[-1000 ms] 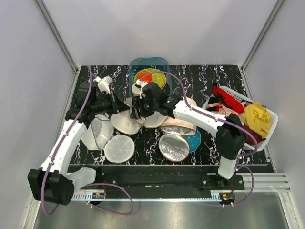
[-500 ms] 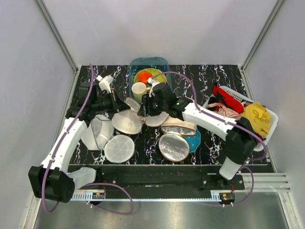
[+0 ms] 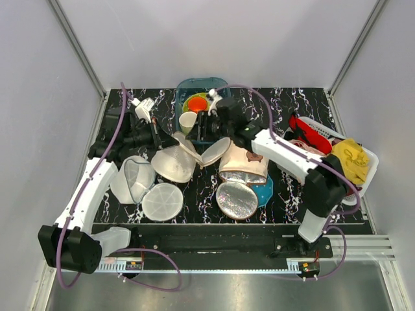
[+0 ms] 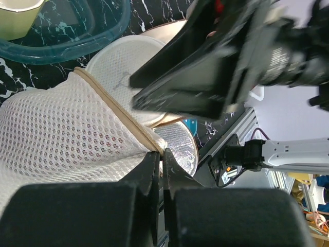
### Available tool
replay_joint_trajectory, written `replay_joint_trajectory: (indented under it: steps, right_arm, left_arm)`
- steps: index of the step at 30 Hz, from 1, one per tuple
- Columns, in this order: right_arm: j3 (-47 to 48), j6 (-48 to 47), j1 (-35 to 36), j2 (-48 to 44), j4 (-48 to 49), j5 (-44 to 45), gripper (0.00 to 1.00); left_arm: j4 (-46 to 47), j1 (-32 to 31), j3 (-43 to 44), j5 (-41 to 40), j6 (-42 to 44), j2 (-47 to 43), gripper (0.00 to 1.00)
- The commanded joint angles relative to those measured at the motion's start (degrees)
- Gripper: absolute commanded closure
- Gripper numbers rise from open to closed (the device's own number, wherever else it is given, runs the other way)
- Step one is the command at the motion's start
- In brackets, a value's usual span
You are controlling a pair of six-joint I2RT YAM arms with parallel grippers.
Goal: Unzip the laundry bag and remove the bra
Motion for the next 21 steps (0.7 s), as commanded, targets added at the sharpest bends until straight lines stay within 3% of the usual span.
replay_joint_trajectory:
  steps: [1,11,21]
  right_arm:
    - [0.01,-0.49,2.18,2.46,-3.42,-6.49,0.48]
    - [-1.24,-1.98,4.20,9.32,-6.14,-17.30,0.46]
    - [-2.20,-1.81,4.82,10.37,-6.68,-11.51,0.36]
  left_arm:
    - [3.78,-0.15,3.22,2.74,-0.91,0.40,1.00]
    - [5.88,-0.15,3.30,3.01,-2.58,1.98,1.00]
    - [6.24,-0.15,3.57,3.44,-3.64,1.63,1.00]
